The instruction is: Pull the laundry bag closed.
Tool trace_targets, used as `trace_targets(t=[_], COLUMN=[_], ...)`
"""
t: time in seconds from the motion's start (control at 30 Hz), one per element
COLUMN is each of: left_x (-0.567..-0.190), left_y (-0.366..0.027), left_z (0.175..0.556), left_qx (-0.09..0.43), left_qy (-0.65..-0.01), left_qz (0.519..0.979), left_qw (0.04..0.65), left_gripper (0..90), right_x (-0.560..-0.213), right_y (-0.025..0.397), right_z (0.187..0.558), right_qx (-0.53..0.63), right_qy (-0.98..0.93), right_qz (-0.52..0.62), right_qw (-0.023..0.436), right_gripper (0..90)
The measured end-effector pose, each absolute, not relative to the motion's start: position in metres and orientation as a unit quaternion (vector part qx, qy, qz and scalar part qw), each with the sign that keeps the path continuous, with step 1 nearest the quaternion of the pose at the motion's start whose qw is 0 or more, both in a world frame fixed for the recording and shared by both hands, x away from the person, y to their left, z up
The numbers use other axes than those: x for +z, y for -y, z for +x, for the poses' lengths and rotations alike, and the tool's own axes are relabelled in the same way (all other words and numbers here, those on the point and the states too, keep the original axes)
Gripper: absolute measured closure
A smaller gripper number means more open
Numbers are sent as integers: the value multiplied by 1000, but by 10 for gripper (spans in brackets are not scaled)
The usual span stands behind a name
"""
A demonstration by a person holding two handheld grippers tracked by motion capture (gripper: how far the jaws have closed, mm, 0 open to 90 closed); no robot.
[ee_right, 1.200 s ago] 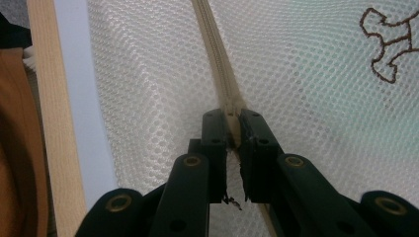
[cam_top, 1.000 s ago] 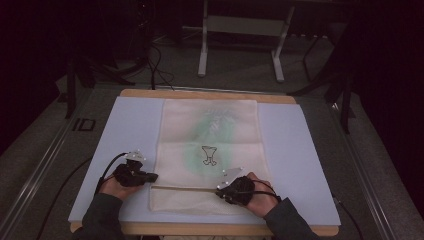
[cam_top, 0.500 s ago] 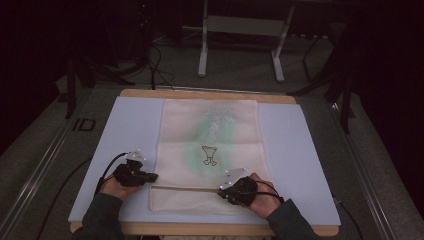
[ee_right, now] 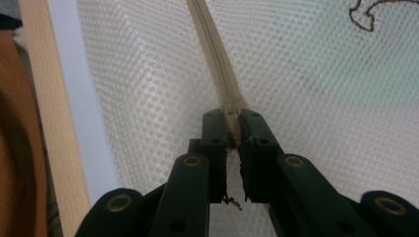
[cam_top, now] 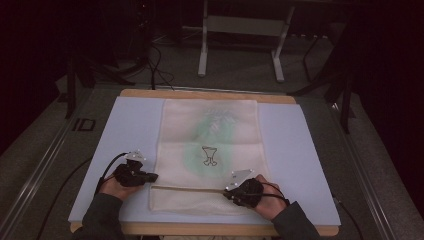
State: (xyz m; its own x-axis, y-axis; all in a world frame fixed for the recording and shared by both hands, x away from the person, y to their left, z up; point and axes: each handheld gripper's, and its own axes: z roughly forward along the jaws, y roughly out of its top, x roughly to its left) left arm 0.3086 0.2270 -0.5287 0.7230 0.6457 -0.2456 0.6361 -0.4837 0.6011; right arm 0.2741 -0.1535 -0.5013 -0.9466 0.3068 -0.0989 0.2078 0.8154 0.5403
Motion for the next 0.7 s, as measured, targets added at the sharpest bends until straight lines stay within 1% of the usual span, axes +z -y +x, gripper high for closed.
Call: trace_targets(t=[0.5,0.7], left_x=[-529,-528], left_y=[-227,-227], left_z=[308,309], left_qx=[9,8], left_qy=[-371,-372], left_qz=[862,862], left_qw=[345,344], left_gripper=[900,900], right_x=[-502,-503], right_y=[156,166], right_z=[273,273], right_qx=[272,269], right_qy=[-948,-947], right_qz=[136,146], right_qw=[93,95], right_gripper=[823,824])
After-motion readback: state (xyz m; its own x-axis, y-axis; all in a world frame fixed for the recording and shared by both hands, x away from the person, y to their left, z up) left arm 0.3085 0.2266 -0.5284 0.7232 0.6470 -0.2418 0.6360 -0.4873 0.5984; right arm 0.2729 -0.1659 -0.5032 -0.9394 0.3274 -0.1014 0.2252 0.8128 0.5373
